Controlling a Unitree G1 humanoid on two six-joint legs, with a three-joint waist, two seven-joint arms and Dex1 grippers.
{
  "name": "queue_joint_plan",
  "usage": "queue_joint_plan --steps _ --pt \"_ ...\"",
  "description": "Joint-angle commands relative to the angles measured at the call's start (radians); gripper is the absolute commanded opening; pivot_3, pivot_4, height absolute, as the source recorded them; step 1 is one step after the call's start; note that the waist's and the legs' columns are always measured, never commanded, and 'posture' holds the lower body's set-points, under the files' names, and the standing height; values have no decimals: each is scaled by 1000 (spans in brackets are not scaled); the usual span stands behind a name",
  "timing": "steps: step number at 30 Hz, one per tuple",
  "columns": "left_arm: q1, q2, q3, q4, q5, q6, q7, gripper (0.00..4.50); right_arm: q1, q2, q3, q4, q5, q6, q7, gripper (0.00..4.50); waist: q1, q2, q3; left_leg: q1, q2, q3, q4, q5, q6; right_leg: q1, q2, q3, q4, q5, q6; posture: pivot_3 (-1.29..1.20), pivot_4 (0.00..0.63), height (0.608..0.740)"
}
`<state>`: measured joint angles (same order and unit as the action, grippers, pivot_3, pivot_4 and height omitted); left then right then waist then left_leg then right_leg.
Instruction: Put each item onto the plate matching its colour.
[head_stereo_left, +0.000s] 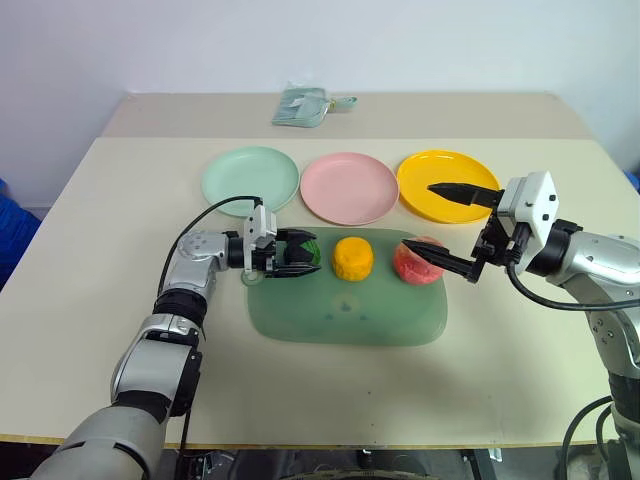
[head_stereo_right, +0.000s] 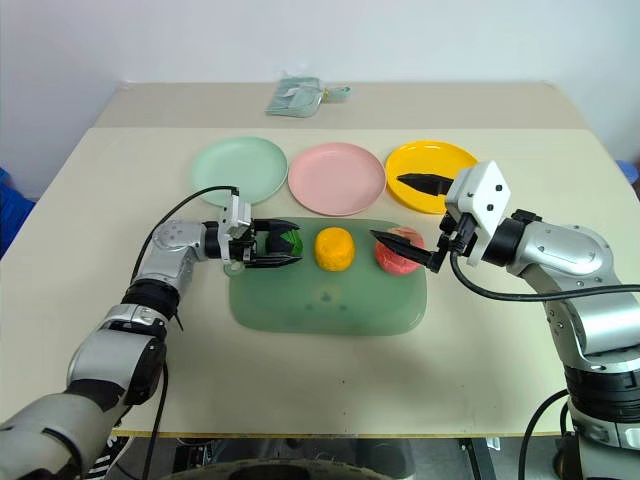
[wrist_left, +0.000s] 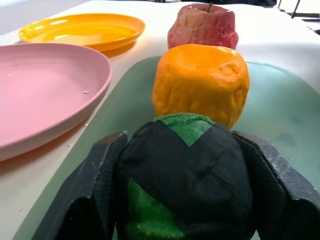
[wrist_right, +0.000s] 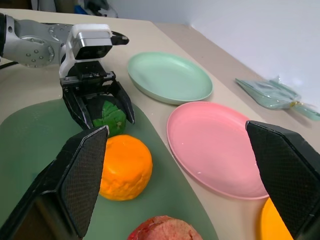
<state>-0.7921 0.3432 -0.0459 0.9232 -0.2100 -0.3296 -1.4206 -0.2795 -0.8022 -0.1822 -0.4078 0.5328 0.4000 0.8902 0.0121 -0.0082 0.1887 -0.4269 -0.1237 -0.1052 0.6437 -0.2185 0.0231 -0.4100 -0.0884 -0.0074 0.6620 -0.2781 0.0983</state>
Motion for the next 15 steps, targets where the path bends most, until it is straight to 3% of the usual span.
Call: queue_joint_plan --steps 1,15 --pt "-19 21 58 -30 -48 24 14 3257 -35 15 -15 -21 25 0 -14 4500 0 0 0 0 0 0 0 0 0 0 0 0 0 0 0 0 150 738" --pt "-37 7 77 -25 -42 26 14 3257 -37 17 1 -10 -2 -16 -5 4500 0 0 0 0 0 0 1 0 0 0 0 0 0 0 0 0 150 738"
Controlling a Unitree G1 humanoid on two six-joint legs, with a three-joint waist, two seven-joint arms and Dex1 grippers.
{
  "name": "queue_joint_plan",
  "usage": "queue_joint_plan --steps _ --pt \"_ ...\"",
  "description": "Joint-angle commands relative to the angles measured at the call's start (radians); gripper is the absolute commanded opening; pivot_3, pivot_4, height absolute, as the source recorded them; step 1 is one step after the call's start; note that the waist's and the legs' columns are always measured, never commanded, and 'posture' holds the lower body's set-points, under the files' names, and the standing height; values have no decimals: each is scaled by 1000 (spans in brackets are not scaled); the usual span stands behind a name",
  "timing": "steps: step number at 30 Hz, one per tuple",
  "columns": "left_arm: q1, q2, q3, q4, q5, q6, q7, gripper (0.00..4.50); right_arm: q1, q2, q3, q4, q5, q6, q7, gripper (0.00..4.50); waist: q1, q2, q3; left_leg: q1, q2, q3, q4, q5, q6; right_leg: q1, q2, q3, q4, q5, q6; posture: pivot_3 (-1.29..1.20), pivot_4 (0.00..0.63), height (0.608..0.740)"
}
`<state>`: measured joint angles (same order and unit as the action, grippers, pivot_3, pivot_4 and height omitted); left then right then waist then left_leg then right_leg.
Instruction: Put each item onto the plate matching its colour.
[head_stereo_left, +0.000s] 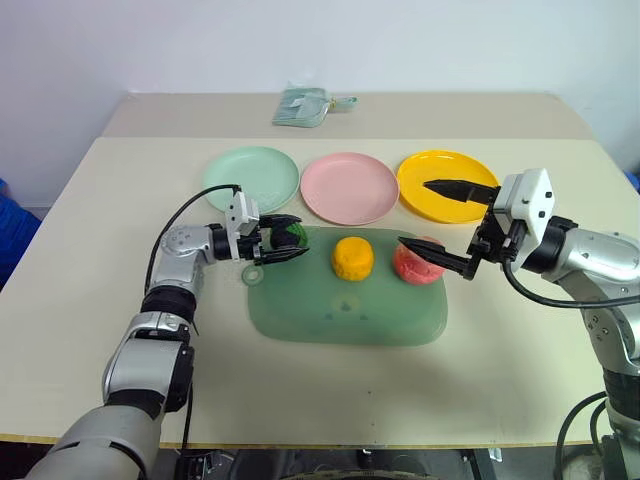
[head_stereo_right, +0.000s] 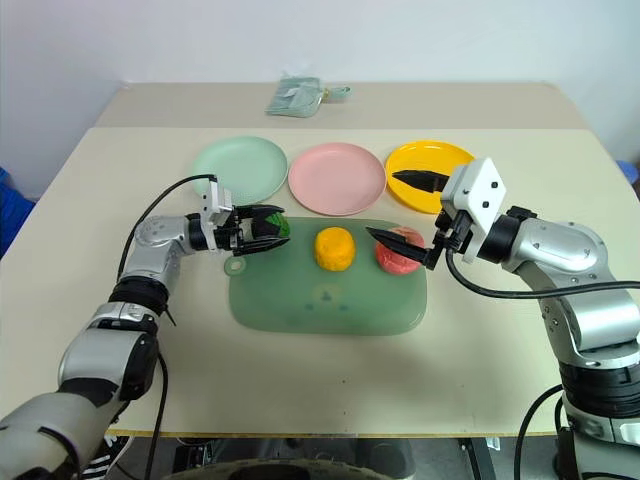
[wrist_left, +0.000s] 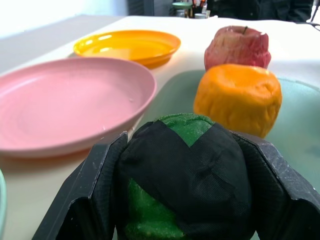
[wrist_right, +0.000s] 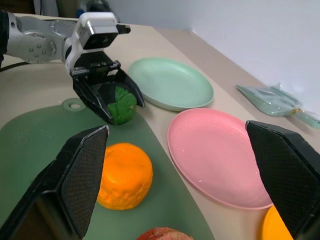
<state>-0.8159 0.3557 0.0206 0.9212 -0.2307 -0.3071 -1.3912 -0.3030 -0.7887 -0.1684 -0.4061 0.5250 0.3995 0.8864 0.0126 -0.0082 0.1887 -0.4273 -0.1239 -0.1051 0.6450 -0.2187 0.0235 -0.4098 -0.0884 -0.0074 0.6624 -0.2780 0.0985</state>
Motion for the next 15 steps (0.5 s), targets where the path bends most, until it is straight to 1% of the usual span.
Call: queue_joint_plan --steps 1,4,7,10,12,13,15 --pt "-9 -9 8 -23 -17 -2 -13 3257 -12 3 -14 -13 6 -16 -2 4500 0 0 0 0 0 0 0 0 0 0 0 0 0 0 0 0 150 738" --pt "-6 -12 12 -20 -9 -19 6 3257 -7 3 -17 -16 5 -16 -3 4500 0 0 0 0 0 0 0 0 0 0 0 0 0 0 0 0 150 738" --pt "-25 -9 43 -7 -25 -31 44 3257 -3 2 -19 -20 4 -15 -5 4500 0 0 0 0 0 0 0 0 0 0 0 0 0 0 0 0 150 738" --pt "-81 1 96 61 -21 -76 184 3257 -25 18 -23 -19 9 -10 -31 4500 0 0 0 0 0 0 0 0 0 0 0 0 0 0 0 0 150 738" --pt "-128 6 121 120 1 -97 317 3257 -59 49 -24 -21 42 12 -61 4500 0 -1 0 0 0 0 0 0 0 0 0 0 1 0 0 0 150 738" --pt "-153 5 133 151 8 -94 381 3257 -84 73 -10 -18 33 12 -88 4500 0 -1 0 0 0 0 1 0 0 -1 0 0 1 0 0 0 150 738" --pt "-197 6 145 212 34 -91 536 3257 -143 138 44 10 -39 1 -174 4500 -2 -1 0 0 0 0 1 0 0 -1 0 0 1 0 1 0 150 738"
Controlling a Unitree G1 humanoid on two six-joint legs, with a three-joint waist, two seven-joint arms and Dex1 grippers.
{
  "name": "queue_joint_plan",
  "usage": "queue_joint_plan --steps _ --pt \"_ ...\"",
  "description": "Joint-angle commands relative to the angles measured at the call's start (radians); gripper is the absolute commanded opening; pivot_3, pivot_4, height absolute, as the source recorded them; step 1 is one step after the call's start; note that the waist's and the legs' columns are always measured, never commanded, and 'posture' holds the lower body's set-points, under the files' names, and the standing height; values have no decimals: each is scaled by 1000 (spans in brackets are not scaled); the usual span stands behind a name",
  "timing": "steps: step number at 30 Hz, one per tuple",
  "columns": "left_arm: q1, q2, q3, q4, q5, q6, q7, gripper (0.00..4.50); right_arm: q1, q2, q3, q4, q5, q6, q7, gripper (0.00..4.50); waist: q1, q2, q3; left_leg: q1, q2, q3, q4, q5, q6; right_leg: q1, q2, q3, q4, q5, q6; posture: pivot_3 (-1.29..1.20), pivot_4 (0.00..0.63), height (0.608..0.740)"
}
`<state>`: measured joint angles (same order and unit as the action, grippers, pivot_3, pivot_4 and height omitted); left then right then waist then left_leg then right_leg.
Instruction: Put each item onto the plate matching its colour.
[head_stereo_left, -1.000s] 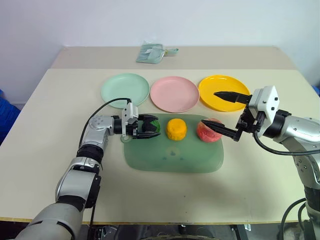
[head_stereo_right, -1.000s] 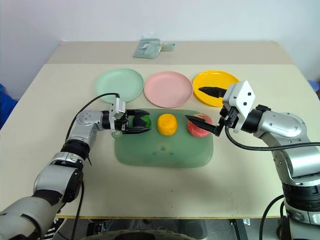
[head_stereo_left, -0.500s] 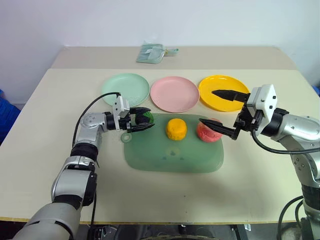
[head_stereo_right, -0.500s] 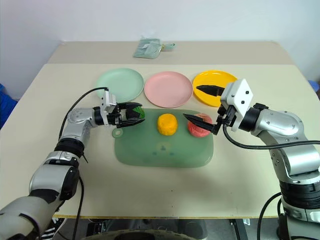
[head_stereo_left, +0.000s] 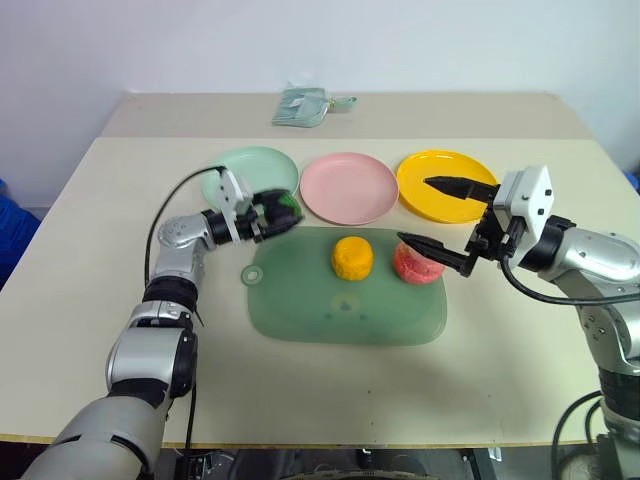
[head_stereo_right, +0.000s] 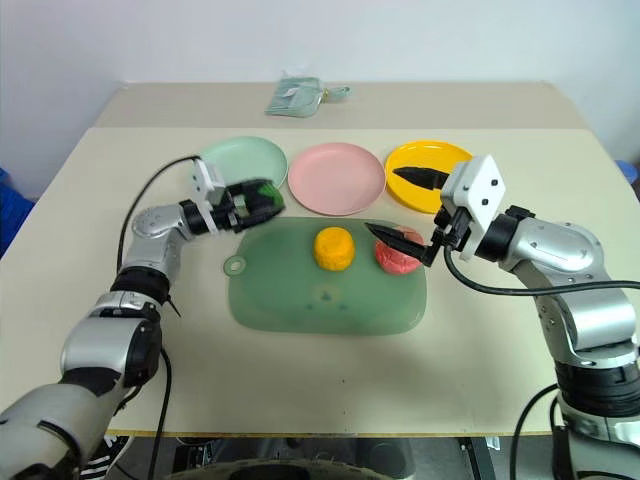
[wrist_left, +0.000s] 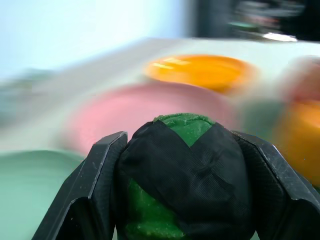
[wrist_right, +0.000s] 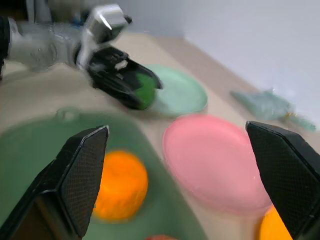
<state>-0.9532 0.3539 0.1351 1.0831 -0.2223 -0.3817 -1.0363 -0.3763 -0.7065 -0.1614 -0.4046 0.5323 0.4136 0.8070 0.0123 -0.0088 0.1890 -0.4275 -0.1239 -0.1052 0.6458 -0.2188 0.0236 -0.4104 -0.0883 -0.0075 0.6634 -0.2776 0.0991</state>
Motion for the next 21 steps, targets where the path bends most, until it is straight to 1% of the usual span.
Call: queue_joint_plan --steps 1,3,7,10,15,18,19,21 --pt "-75 5 39 71 30 -20 233 3257 -93 86 62 21 -80 -14 -132 4500 -2 0 0 0 0 0 0 0 0 0 0 0 0 0 0 0 150 738" --pt "-104 5 43 110 55 -18 364 3257 -121 138 127 38 -143 -17 -183 4500 -2 0 0 0 0 0 0 0 0 -1 0 0 1 0 0 0 150 738" --pt "-128 3 26 157 102 -13 512 3257 -140 188 177 49 -197 -23 -217 4500 1 0 0 -1 -1 0 0 3 -5 -2 0 0 1 0 0 0 150 738" --pt "-133 -6 19 174 126 -4 555 3257 -152 187 188 76 -235 -30 -228 4500 2 0 0 -3 -2 0 1 3 -5 -2 0 0 1 0 1 0 150 738" --pt "-137 -17 19 182 151 -15 577 3257 -155 176 188 108 -272 -50 -217 4500 -1 0 0 -3 -2 0 1 3 -5 -2 0 0 1 1 1 0 150 738" --pt "-137 -17 22 182 160 -25 587 4004 -150 177 185 102 -272 -49 -208 4500 -3 0 0 -3 -2 0 1 3 -5 -3 0 0 1 1 1 0 150 738" --pt "-136 -14 19 180 165 -35 584 4441 -148 178 184 101 -273 -50 -205 4500 -4 0 0 -3 -2 0 1 3 -5 -3 0 0 1 1 1 0 150 738" --pt "-134 -8 23 174 160 -46 550 4441 -146 180 182 100 -273 -51 -201 4500 -4 0 0 -3 -2 0 1 3 -5 -3 0 0 1 1 1 0 150 738"
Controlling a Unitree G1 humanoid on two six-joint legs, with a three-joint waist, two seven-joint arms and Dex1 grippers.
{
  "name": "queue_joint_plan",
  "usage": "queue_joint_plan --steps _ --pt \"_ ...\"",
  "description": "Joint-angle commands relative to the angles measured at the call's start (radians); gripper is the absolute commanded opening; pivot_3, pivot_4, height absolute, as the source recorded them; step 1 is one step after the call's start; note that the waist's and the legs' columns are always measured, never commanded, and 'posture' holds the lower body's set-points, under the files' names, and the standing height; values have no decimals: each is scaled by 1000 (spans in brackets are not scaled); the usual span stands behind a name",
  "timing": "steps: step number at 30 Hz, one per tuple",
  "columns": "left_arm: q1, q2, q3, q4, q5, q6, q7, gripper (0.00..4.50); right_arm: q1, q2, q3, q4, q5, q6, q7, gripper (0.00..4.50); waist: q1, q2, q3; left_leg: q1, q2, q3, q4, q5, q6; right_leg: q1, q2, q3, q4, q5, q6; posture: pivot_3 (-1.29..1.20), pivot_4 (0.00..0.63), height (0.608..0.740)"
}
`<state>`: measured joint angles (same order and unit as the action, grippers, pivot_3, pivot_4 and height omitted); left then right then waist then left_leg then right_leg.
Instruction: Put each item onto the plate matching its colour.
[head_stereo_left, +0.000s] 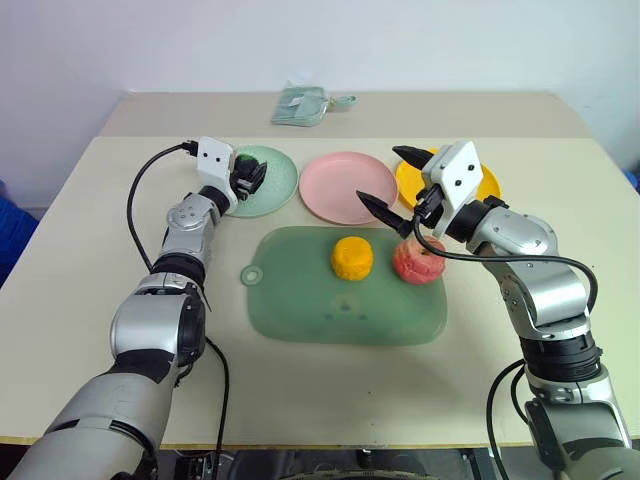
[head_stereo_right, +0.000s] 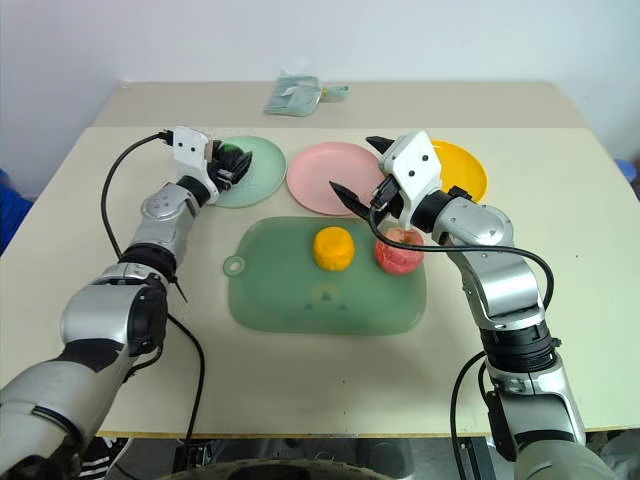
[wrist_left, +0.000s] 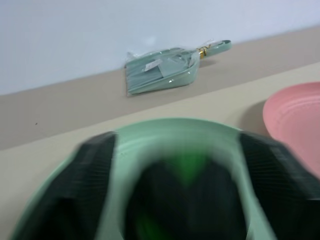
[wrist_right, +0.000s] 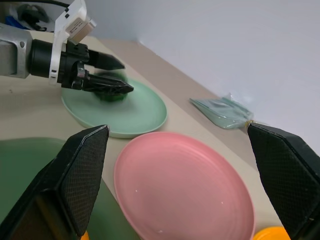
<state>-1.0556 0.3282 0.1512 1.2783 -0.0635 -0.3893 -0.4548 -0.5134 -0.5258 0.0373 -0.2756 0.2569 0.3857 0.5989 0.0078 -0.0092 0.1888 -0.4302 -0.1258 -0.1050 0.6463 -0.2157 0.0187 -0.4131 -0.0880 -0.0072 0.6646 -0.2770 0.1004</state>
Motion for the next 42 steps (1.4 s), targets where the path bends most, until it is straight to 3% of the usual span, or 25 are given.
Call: queue_joint_plan --steps 1,4,9,14,18,26,33,42 --pt "-33 20 14 -26 -9 -43 -55 4441 -10 0 -18 -28 3 -24 8 4500 0 0 0 0 0 0 0 0 0 0 0 0 0 0 0 0 150 738" --pt "-34 23 39 -52 -56 -41 -179 4441 -8 -8 -25 -35 34 4 36 4500 0 0 0 0 0 0 0 0 0 0 0 0 0 0 0 0 150 738" --pt "48 41 59 -248 -218 49 -657 4441 11 -53 -29 -132 192 161 148 4500 -2 0 0 -1 0 0 1 0 0 0 0 0 -1 0 0 0 150 738" --pt "239 125 12 -620 -360 324 -944 4441 -33 -77 86 -105 79 205 126 4500 -30 1 0 0 1 0 -1 0 0 0 0 1 -1 0 0 0 150 738" --pt "400 243 0 -913 -480 582 -1057 4441 -43 -50 150 -119 87 289 127 4500 -35 1 0 -1 2 0 -2 0 -1 -2 1 1 0 0 -1 0 150 738" --pt "599 364 1 -1195 -546 750 -1050 4441 -83 -60 237 -93 40 374 143 4500 -9 1 0 0 2 0 0 -3 4 -3 0 2 -1 0 -1 0 150 738" --pt "673 362 18 -1265 -531 710 -990 4441 -91 -114 295 -50 -12 388 197 4500 -3 1 0 0 2 0 -1 -3 4 -4 0 2 -1 0 -1 0 150 738" --pt "706 348 13 -1287 -530 674 -943 4441 -120 -102 343 2 -86 384 198 4500 -3 1 0 0 2 0 -1 -3 4 -5 0 2 -1 0 -1 0 150 738"
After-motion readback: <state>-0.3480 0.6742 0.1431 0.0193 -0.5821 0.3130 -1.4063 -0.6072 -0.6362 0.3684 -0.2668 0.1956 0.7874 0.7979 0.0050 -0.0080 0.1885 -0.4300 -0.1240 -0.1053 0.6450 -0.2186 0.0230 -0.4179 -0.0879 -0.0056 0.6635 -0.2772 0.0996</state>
